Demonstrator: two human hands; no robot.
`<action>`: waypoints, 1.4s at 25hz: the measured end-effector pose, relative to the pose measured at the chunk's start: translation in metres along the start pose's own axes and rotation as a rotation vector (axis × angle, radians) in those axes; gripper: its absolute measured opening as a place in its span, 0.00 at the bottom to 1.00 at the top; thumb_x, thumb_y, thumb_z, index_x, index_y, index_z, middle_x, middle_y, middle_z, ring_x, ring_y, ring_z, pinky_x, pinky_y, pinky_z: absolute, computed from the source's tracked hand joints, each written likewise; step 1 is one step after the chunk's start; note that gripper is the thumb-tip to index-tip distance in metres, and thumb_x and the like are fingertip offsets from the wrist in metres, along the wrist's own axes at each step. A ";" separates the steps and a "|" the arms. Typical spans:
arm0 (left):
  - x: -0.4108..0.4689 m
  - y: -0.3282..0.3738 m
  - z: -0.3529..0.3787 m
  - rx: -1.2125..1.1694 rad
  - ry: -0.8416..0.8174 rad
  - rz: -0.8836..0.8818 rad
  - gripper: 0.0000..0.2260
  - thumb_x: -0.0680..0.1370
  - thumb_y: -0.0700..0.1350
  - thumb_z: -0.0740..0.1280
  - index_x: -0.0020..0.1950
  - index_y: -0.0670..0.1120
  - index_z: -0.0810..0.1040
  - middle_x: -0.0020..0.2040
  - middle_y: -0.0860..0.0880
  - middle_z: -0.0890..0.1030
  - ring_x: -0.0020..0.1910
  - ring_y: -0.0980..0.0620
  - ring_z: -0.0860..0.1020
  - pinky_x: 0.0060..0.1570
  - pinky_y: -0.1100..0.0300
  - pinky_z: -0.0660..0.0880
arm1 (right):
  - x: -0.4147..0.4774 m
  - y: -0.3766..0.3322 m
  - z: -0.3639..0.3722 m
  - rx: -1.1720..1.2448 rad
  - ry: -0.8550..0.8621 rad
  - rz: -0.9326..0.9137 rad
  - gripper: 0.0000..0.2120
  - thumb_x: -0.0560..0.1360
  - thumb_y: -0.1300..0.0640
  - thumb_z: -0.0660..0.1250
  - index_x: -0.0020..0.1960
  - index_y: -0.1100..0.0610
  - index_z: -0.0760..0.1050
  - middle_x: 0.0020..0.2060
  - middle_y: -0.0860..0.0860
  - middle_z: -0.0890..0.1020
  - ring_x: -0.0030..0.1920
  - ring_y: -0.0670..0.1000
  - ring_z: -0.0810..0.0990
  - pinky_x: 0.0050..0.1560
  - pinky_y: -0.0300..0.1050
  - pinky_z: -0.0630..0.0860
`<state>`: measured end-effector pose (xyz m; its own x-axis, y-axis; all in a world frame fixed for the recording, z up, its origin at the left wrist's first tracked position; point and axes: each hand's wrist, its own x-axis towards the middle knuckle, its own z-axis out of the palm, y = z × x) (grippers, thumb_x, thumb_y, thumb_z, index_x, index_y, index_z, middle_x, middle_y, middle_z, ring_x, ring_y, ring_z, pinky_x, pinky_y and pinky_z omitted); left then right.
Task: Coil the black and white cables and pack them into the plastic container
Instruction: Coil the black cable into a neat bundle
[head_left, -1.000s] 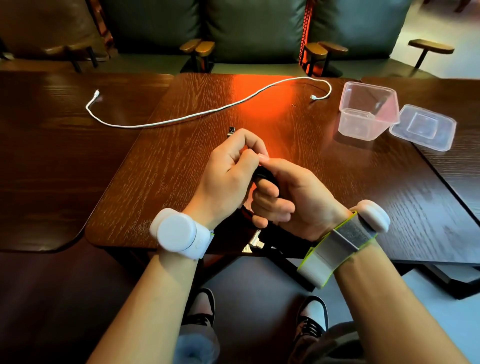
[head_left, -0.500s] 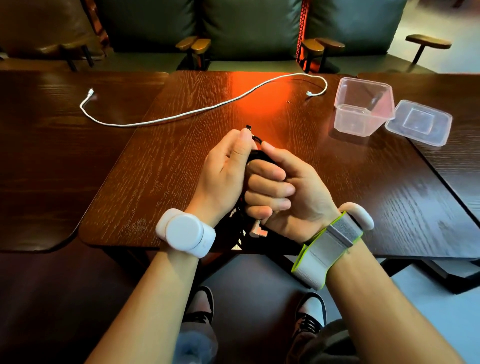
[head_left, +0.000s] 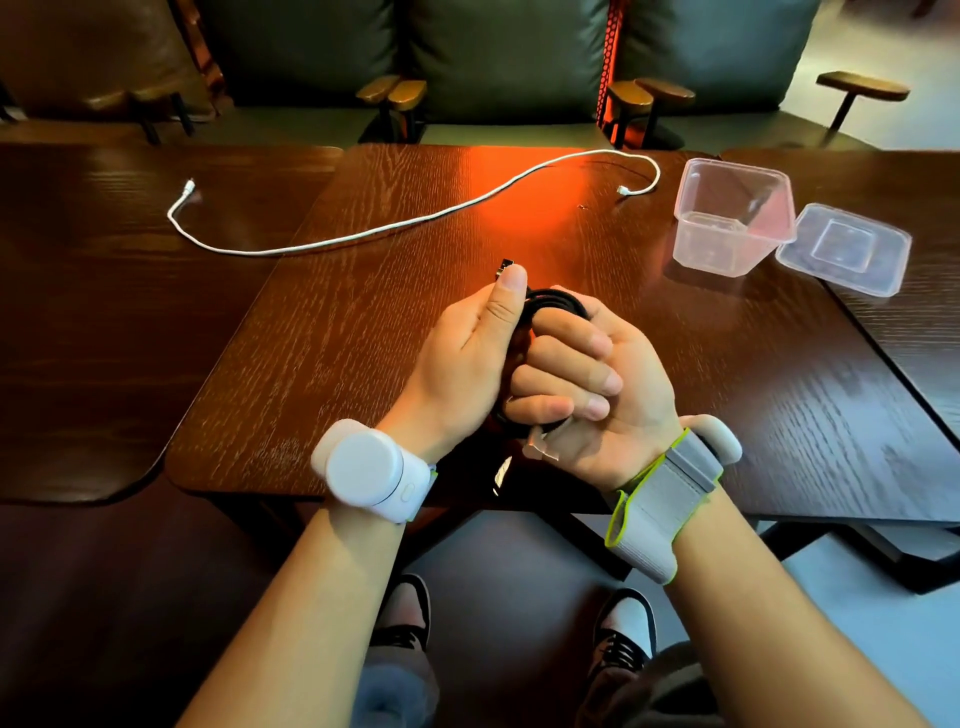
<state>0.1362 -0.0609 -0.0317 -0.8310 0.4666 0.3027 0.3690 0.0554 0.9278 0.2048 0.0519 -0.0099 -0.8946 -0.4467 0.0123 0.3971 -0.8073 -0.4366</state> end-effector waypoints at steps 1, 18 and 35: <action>0.000 0.001 0.001 -0.019 -0.007 0.009 0.31 0.80 0.66 0.54 0.49 0.37 0.76 0.46 0.35 0.81 0.45 0.37 0.78 0.51 0.35 0.74 | 0.000 0.000 0.001 0.000 -0.019 0.004 0.26 0.83 0.48 0.43 0.28 0.52 0.59 0.17 0.47 0.57 0.20 0.47 0.53 0.31 0.41 0.66; -0.001 -0.003 0.008 0.422 -0.148 0.131 0.10 0.82 0.39 0.59 0.42 0.44 0.74 0.37 0.45 0.81 0.38 0.42 0.78 0.41 0.47 0.72 | 0.004 -0.010 0.011 0.204 0.232 -0.795 0.19 0.84 0.48 0.50 0.45 0.58 0.71 0.32 0.50 0.69 0.35 0.49 0.68 0.60 0.48 0.70; -0.011 0.008 -0.004 0.818 -0.083 0.403 0.11 0.75 0.56 0.62 0.43 0.50 0.76 0.32 0.50 0.79 0.37 0.39 0.79 0.36 0.50 0.75 | 0.004 -0.012 -0.021 -1.226 0.583 -0.926 0.09 0.81 0.50 0.55 0.51 0.53 0.69 0.42 0.49 0.72 0.44 0.49 0.72 0.51 0.49 0.71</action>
<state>0.1468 -0.0688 -0.0267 -0.5547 0.6462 0.5242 0.8305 0.4679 0.3021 0.1919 0.0677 -0.0233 -0.7850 0.4110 0.4635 -0.4209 0.1950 -0.8859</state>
